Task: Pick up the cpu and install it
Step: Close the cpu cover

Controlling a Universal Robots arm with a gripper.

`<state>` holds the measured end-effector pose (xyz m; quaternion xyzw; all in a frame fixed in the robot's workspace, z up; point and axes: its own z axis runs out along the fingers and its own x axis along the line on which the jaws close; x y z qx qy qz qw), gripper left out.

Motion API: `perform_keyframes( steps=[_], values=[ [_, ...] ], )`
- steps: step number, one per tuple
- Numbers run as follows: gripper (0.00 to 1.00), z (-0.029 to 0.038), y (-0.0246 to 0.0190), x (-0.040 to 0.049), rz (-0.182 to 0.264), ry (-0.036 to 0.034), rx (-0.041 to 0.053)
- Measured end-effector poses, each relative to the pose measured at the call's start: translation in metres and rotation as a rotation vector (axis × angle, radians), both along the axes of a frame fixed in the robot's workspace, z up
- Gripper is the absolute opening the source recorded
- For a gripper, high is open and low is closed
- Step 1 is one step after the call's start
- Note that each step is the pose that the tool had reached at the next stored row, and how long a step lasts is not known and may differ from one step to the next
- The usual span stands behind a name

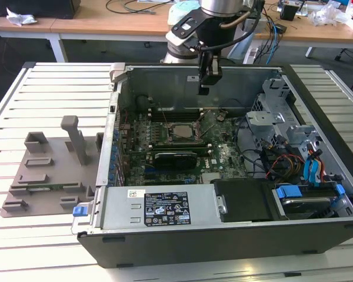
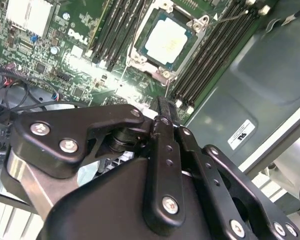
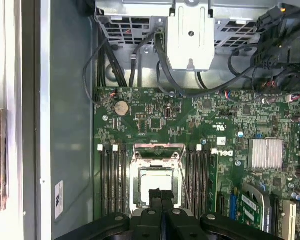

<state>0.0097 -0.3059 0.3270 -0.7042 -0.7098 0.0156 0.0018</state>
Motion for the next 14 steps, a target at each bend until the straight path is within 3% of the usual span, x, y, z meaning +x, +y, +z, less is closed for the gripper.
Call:
perform_keyframes(
  steps=[6,12,14],
  values=[
    [0.11,-0.0006,-0.0001,0.0172,0.0,0.0004,-0.0001],
    [0.11,-0.0112,0.0,0.0287,0.0,0.0018,-0.0011],
    [0.11,-0.0176,0.0,0.0332,0.0,0.0022,-0.0022]
  ],
)
